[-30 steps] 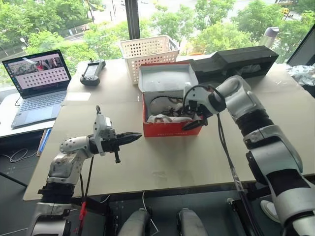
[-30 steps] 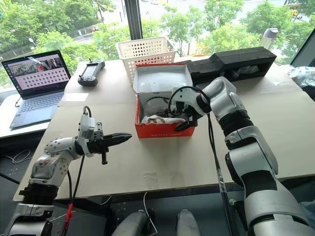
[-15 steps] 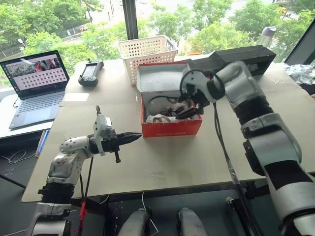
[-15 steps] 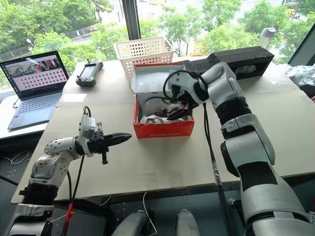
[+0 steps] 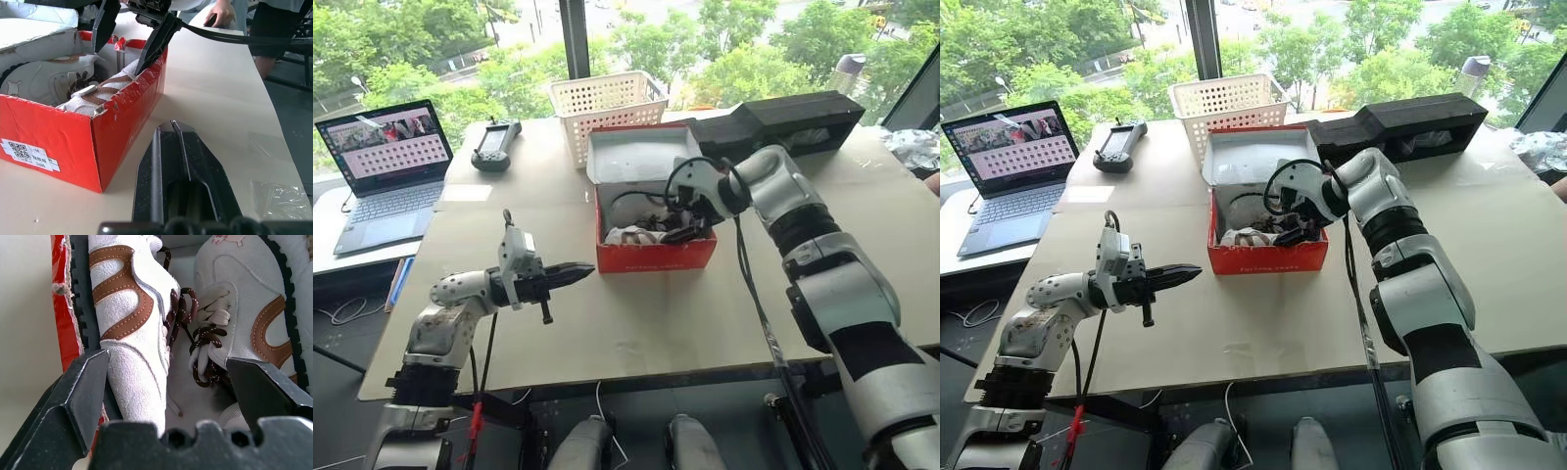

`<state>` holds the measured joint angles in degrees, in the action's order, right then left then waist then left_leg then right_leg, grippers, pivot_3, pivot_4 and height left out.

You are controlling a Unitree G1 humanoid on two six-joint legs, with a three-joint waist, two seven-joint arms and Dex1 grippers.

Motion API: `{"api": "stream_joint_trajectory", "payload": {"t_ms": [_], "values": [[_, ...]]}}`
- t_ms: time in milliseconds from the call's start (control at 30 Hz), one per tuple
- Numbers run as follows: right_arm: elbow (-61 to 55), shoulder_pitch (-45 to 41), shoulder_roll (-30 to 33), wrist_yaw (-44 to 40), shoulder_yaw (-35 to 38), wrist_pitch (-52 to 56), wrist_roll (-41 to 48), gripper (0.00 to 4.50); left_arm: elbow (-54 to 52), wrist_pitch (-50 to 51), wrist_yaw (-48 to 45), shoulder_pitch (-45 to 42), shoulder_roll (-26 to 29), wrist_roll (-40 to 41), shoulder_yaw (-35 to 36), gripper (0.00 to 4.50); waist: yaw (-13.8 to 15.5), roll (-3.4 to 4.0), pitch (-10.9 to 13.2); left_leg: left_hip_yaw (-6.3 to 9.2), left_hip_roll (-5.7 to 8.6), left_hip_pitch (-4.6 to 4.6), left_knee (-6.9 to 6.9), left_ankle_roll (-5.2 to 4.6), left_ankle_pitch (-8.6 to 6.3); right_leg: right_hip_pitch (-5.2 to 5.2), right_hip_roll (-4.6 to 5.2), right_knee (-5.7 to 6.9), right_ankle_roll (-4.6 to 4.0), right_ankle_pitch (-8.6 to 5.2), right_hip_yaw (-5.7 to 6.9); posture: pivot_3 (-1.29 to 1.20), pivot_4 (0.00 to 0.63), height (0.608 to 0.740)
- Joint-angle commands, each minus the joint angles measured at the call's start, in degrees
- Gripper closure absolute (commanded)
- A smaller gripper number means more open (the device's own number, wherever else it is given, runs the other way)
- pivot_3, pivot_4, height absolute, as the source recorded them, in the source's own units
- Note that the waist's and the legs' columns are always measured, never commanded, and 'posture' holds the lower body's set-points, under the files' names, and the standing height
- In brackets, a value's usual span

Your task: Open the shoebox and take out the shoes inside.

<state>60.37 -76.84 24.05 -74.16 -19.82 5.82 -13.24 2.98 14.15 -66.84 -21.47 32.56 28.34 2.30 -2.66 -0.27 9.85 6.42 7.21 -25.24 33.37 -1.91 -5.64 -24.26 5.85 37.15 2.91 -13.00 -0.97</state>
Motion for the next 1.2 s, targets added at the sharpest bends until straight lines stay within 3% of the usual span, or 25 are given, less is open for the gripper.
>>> {"api": "stream_joint_trajectory", "payload": {"t_ms": [33, 833, 933, 1200], "values": [[-0.14, -0.64, 0.56, -1.29, 0.12, -0.52, -0.35, 0.05, -1.8, 0.01, 0.54, -0.11, 0.73, 0.07, 0.83, 4.5, 0.01, 0.0, 0.0, 0.0, 0.01, 0.0, 0.0, 0.0, 0.0, 0.0, 0.0, 0.0, 0.0, 0.0, 0.0, 0.0, 0.15, 0.738], [3.71, 2.69, -1.79, -7.18, -1.76, 3.82, -1.99, 0.05, 2.11, -2.08, 1.07, -2.14, 0.16, -1.72, 0.63, 4.5, -0.06, 0.0, -0.02, 0.0, 0.0, 0.29, 0.01, 0.0, -0.01, 0.09, -0.01, -0.01, 0.01, 0.01, 0.0, 0.0, 0.15, 0.738], [4.96, 2.44, -2.28, -6.07, -1.61, 3.8, -2.24, 0.74, 2.29, -2.24, 1.19, -2.25, 0.11, -1.74, 0.6, 4.5, -0.22, -0.02, -0.05, 0.0, -0.02, 0.44, 0.0, 0.01, -0.01, 0.2, -0.02, -0.01, 0.01, 0.01, 0.0, 0.0, 0.15, 0.738], [5.83, 1.5, -2.97, -4.53, -0.98, 3.9, -2.08, 3.4, 2.47, -2.42, 1.57, -2.35, 0.05, -1.94, 0.61, 4.5, -0.46, -0.03, -0.11, 0.01, -0.05, 1.04, -0.05, 0.04, -0.03, 0.83, -0.01, -0.02, 0.23, -0.16, 0.0, 0.0, 0.15, 0.738]]}}
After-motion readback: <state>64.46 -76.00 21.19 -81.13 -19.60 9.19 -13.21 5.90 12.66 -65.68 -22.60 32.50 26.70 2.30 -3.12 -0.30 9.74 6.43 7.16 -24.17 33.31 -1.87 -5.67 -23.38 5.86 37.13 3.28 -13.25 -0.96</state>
